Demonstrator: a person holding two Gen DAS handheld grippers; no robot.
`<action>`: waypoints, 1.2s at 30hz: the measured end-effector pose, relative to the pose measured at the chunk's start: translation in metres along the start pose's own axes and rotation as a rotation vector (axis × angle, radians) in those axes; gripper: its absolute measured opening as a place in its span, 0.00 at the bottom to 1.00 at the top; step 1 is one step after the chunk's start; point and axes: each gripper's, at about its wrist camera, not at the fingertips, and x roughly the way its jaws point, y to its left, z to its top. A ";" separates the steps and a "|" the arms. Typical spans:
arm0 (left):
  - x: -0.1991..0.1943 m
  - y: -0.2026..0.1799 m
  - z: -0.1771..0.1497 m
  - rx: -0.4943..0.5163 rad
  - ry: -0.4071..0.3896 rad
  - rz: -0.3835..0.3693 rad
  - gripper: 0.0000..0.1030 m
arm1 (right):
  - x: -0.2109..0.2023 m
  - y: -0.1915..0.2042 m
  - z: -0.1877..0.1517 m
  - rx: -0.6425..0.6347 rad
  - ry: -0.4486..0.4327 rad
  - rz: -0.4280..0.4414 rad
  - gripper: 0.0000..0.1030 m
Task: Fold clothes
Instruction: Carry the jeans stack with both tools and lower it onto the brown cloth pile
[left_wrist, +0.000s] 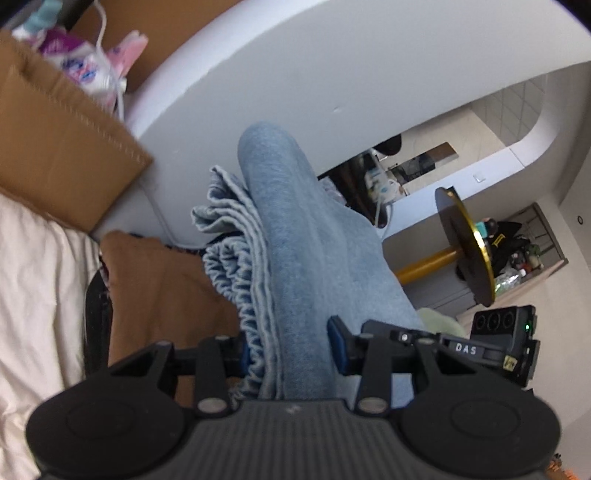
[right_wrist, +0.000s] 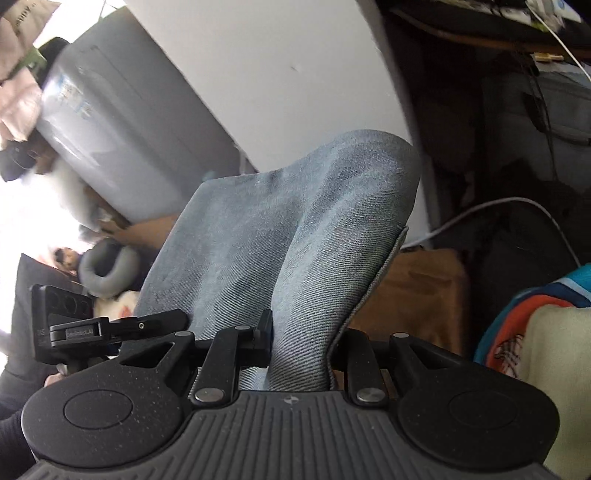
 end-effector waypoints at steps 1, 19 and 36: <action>0.007 0.006 -0.002 -0.001 0.002 -0.004 0.41 | 0.005 -0.007 -0.002 0.003 -0.002 -0.009 0.19; 0.064 0.082 -0.027 -0.017 -0.003 0.003 0.41 | 0.093 -0.071 -0.031 -0.004 -0.023 -0.125 0.21; 0.029 0.091 0.012 0.050 0.114 0.161 0.44 | 0.141 -0.078 -0.043 -0.033 0.030 -0.176 0.25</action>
